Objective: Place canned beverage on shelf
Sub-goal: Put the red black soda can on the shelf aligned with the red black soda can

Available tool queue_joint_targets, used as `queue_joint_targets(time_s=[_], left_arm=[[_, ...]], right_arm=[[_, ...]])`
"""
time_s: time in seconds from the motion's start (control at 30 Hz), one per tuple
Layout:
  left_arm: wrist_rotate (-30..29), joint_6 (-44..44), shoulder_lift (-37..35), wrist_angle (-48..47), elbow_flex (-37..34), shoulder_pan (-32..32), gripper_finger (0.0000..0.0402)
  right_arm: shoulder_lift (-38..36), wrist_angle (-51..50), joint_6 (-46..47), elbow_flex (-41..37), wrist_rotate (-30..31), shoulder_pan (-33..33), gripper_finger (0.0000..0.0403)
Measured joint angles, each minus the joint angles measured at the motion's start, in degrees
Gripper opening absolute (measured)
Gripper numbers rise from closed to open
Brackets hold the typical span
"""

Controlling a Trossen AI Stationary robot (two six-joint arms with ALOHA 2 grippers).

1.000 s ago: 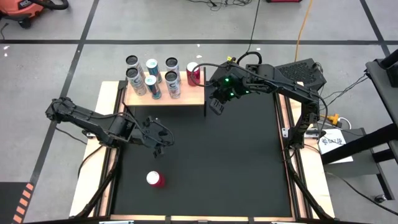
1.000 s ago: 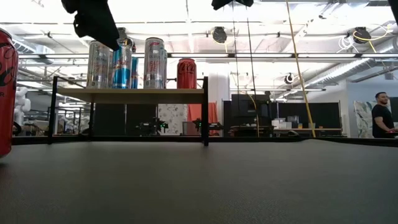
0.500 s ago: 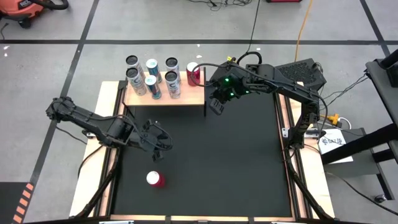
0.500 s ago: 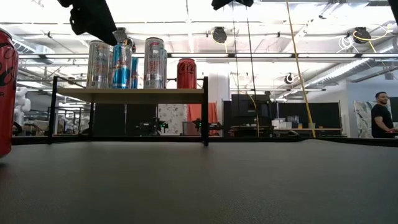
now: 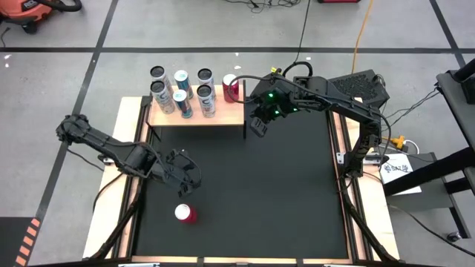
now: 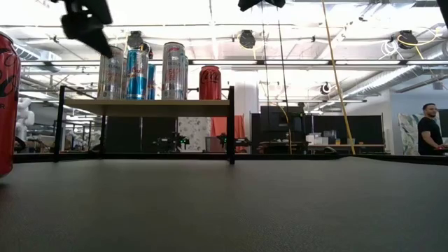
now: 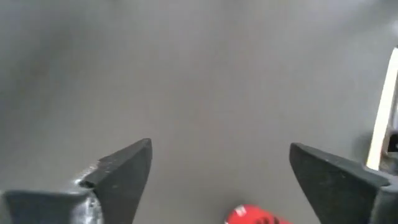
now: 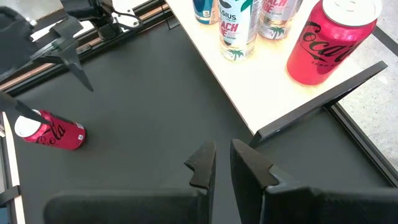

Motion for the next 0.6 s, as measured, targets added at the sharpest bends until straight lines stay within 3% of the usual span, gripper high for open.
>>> queue_joint_targets(time_s=[0.27,0.6], left_arm=[[2.7,-8.8,0.5,-0.8,0.0,-7.6,0.0392],[8.2,-14.7,8.3,-0.2,0.0,-13.8,0.0398]], right_arm=[[0.0,0.0,0.0,0.0,0.0,0.0,0.0034],[0.0,0.0,0.0,0.0,0.0,0.0,0.0034]])
